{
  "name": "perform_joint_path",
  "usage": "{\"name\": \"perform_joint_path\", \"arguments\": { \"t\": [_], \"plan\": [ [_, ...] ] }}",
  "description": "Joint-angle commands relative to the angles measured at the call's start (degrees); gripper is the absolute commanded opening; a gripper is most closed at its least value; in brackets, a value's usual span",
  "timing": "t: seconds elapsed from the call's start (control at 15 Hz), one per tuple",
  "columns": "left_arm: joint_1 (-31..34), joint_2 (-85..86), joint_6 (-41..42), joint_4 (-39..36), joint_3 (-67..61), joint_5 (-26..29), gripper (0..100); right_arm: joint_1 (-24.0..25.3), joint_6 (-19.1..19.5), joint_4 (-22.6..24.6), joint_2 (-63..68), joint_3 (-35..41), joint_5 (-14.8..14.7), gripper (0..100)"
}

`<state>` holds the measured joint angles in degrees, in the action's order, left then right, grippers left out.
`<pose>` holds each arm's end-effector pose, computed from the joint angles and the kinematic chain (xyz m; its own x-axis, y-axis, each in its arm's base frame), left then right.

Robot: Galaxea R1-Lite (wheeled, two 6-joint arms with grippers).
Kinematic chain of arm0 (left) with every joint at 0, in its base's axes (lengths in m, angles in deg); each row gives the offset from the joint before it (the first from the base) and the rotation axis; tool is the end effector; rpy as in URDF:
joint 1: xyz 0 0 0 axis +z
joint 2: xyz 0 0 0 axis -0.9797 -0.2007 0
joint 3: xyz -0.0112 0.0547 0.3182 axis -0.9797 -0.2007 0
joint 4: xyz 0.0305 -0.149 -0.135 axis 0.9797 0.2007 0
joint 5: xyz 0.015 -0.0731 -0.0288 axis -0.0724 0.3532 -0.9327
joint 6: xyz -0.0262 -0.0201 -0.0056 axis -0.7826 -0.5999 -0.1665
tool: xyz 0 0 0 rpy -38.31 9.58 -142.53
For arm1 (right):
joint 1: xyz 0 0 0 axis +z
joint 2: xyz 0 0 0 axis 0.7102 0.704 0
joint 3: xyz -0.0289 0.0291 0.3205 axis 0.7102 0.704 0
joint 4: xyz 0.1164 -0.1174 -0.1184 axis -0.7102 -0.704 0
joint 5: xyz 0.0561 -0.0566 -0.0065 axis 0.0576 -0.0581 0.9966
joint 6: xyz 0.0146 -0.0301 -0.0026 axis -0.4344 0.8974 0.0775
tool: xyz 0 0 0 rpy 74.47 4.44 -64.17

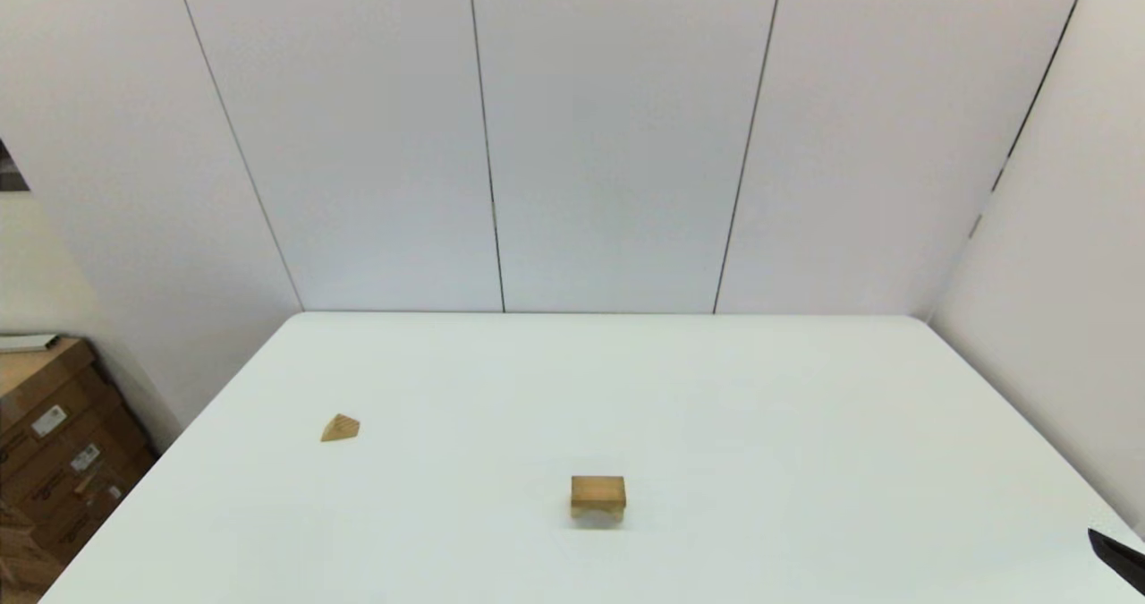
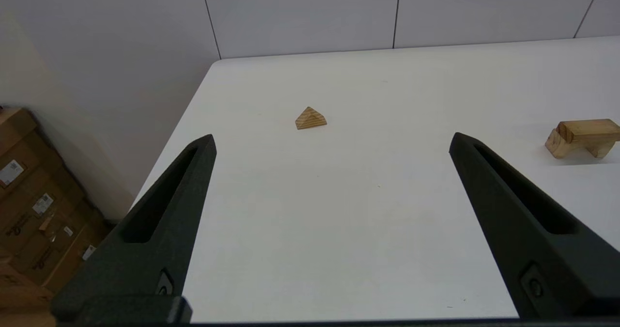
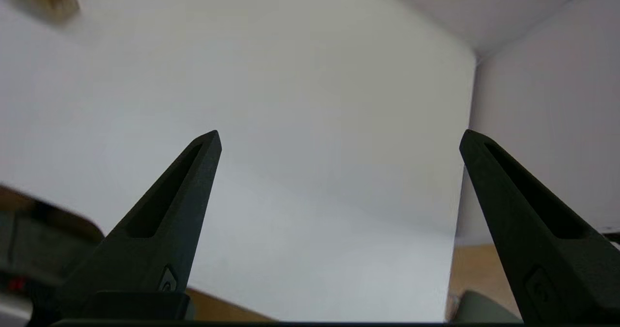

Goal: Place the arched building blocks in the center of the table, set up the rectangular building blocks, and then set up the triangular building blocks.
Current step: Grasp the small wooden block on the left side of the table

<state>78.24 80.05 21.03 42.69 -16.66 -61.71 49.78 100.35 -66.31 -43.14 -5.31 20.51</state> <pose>-0.0208 -0.0004 0.0747 0.9998 -0.0171 -0.0076 0.0173 0.9994 0.0286 0.0538 0.0052 0.2075 0.9179 0.1017 -0.3835 -0.2539 0.8933 -0.3708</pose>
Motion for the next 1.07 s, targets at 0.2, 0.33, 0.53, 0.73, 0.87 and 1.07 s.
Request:
{"name": "perform_joint_path", "arguments": {
  "t": [0.2, 0.33, 0.53, 0.73, 0.87, 1.07],
  "plan": [
    [0.01, -0.09, 0.02, 0.00, 0.00, 0.00, 100, -2.43, -6.78, 1.39, -24.45, 13.75, -0.77, 100],
    [0.01, -0.09, 0.02, 0.00, 0.00, 0.00, 100, -3.30, -8.80, 1.83, -28.06, 17.18, -0.68, 100],
    [0.01, -0.09, 0.02, 0.00, 0.00, 0.00, 100, -4.10, -12.58, 1.83, -33.24, 20.52, -0.24, 100],
    [0.01, -0.09, 0.02, 0.00, 0.00, 0.00, 100, -4.10, -15.04, 2.35, -36.93, 24.12, -0.24, 100],
    [0.01, -0.09, -0.06, 0.00, 0.00, 0.00, 100, -4.18, -15.39, 2.97, -39.48, 26.14, -0.24, 100],
    [0.01, -0.09, 0.02, 0.00, 0.00, 0.00, 100, -4.27, -16.89, 10.88, -39.66, 29.74, -0.06, 100]
  ]
}}
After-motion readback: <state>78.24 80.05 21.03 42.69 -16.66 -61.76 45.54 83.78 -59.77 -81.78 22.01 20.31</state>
